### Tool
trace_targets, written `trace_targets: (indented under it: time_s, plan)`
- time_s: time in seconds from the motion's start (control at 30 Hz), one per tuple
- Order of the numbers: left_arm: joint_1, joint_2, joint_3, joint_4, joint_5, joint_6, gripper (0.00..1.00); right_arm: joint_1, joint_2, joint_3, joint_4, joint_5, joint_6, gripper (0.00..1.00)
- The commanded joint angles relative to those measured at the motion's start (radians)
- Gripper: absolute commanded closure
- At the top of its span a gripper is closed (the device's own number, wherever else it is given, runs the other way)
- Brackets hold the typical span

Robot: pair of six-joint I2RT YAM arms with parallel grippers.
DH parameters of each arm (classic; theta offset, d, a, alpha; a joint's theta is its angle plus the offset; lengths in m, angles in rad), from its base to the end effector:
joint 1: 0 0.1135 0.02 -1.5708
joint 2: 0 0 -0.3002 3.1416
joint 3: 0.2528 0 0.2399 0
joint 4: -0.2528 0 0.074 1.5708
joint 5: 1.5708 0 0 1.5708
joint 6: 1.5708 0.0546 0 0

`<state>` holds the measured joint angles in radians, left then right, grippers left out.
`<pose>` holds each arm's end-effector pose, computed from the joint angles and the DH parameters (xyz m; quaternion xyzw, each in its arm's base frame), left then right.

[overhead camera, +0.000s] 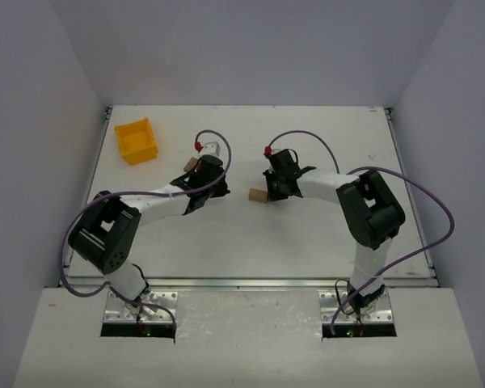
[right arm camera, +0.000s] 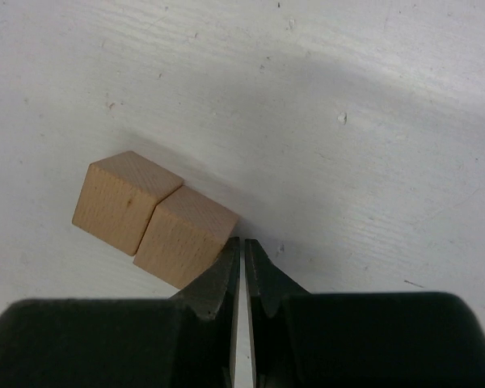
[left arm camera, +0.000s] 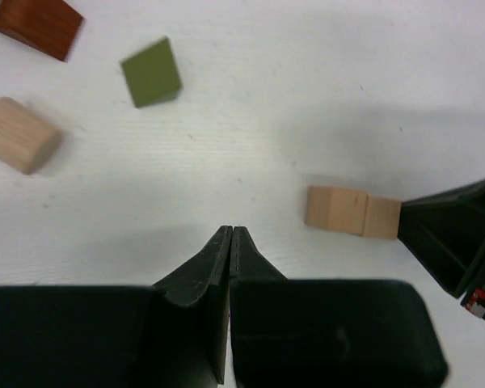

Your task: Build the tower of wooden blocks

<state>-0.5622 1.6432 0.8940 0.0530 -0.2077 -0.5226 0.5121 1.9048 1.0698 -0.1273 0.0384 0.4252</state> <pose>0.3025 -0.1773 0.2169 -0.0260 0.9017 -0.1370 0.4092 0.3430 0.1904 0.1597 -0.0357 0.9532 0.1189 0.2755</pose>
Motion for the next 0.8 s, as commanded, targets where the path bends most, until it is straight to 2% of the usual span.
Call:
trace_targets:
  time_s: [0.0, 0.37, 0.57, 0.67, 0.7, 0.73, 0.77]
  plan:
    - [0.066, -0.088, -0.013, -0.023, -0.064, -0.026, 1.0, -0.004, 0.017, 0.043, 0.024, -0.011, -0.009, 0.92]
    - [0.159, -0.135, 0.015, -0.142, -0.167, -0.07, 1.0, -0.004, -0.044, -0.011, 0.017, 0.077, 0.024, 0.92]
    - [0.227, -0.095, 0.065, -0.16, -0.156, -0.075, 0.85, -0.004, -0.138, -0.073, 0.012, 0.197, 0.052, 0.91]
    - [0.271, -0.06, 0.107, -0.14, -0.127, -0.002, 0.71, -0.004, -0.182, -0.11, 0.008, 0.219, 0.051, 0.82]
    - [0.292, -0.024, 0.138, -0.142, -0.034, 0.101, 0.5, -0.004, -0.203, -0.126, 0.006, 0.225, 0.05, 0.77]
    - [0.314, 0.004, 0.175, -0.148, 0.032, 0.174, 0.35, -0.004, -0.228, -0.144, 0.005, 0.231, 0.048, 0.68]
    - [0.333, 0.018, 0.207, -0.157, 0.05, 0.201, 0.25, -0.005, -0.252, -0.162, 0.005, 0.235, 0.044, 0.56]
